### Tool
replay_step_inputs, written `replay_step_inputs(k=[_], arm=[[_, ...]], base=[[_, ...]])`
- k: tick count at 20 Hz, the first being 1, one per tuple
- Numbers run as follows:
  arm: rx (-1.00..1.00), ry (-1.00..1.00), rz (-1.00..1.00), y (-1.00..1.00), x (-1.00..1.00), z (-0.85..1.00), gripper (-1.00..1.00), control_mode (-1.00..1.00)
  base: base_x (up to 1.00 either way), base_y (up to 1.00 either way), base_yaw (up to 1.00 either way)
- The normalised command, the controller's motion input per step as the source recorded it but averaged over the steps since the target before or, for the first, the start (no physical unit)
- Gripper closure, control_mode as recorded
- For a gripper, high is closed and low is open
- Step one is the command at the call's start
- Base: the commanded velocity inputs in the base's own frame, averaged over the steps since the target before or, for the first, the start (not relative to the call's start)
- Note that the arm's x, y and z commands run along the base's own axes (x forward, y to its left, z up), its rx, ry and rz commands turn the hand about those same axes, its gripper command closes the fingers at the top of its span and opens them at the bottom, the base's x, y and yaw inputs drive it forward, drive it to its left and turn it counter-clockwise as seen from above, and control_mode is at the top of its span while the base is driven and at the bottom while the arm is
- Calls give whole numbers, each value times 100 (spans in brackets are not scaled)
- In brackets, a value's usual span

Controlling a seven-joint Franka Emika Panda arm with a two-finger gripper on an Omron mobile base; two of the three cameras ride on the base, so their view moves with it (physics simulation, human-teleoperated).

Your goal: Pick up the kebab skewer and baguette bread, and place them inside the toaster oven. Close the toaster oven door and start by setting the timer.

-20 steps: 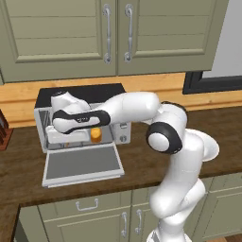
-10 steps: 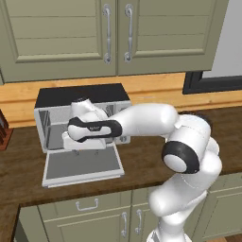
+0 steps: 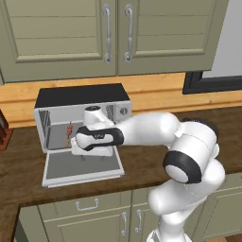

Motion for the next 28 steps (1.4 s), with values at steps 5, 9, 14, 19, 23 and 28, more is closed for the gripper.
replay_step_inputs(k=[5, 9, 14, 19, 23, 28], arm=[[1, 0, 0, 0, 29, -17, -100, -100], [0, 0, 0, 0, 64, -14, -100, -100], [0, -1, 0, 0, 61, -16, -100, -100], [0, -3, 0, 0, 52, 0, -100, -100], [0, 0, -1, 0, 47, 0, -100, -100], [0, 0, -10, 9, 23, 0, -100, -100]], base=[[0, 0, 0], [0, 0, 0], [0, 0, 0], [0, 0, 0], [0, 0, 0], [0, 0, 0]])
